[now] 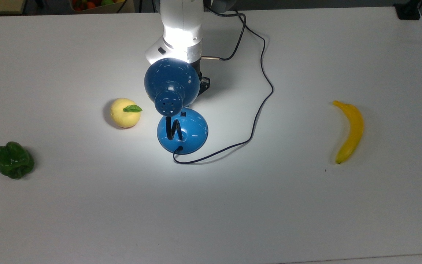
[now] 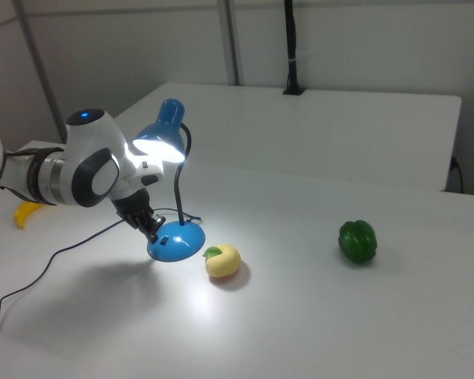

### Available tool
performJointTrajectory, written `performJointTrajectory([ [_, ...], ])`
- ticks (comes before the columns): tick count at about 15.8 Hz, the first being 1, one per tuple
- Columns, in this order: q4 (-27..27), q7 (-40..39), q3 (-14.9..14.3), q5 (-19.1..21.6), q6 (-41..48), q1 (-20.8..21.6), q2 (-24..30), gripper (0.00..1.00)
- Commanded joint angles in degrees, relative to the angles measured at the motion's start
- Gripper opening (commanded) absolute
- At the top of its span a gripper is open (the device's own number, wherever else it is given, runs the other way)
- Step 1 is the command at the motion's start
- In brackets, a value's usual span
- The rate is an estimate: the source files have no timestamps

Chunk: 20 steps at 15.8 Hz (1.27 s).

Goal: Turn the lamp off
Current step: 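Press down on the lamp base switch with the gripper fingers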

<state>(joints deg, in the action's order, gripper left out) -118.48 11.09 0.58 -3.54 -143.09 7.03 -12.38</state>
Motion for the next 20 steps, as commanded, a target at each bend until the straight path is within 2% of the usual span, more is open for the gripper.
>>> performJointTrajectory([
  [1,2.38,1.66,-0.14,-1.02,-1.84,0.18,-2.56,0.0],
  [20,0.8,1.74,-0.23,-1.9,-1.32,0.27,-3.53,0.0],
])
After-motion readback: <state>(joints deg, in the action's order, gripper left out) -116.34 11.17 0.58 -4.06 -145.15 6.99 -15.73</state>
